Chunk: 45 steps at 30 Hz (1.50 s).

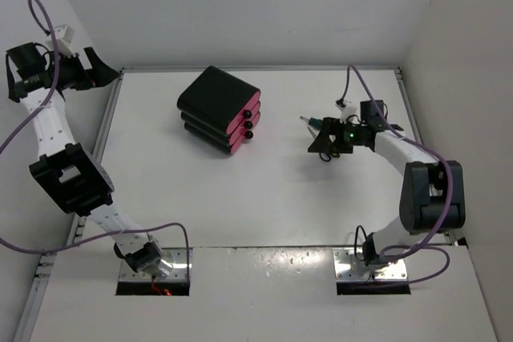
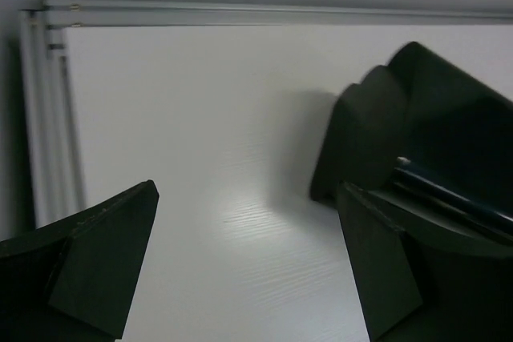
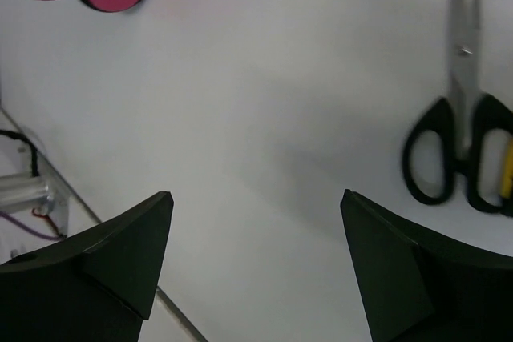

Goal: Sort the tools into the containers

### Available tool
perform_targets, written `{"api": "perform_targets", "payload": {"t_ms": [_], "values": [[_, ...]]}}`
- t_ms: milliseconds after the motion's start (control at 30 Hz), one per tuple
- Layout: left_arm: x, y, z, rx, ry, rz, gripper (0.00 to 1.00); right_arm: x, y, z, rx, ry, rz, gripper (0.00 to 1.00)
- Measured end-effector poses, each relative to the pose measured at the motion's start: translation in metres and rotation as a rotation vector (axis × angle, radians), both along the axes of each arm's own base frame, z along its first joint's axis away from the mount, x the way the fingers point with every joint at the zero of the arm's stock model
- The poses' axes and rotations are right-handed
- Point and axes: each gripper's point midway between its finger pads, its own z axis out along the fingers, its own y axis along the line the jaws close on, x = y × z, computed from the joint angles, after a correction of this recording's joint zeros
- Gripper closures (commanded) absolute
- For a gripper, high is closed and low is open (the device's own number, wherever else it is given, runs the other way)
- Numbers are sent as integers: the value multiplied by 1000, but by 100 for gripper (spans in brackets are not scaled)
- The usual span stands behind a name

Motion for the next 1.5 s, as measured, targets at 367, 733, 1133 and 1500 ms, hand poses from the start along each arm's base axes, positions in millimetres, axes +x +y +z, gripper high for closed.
{"api": "perform_targets", "payload": {"t_ms": [367,733,1133,1500], "values": [[15,-179,-14,-14,96,-357,0,53,87,25,10,-100,196,24],[27,-222,-56,136,204,-342,0,81,122,0,-107,-145,247,35],[36,-225,-97,183,300,-310,0,92,145,-32,-9,-203,196,38],[36,-225,-97,183,301,-310,0,79,177,-34,82,-313,215,40]]}}
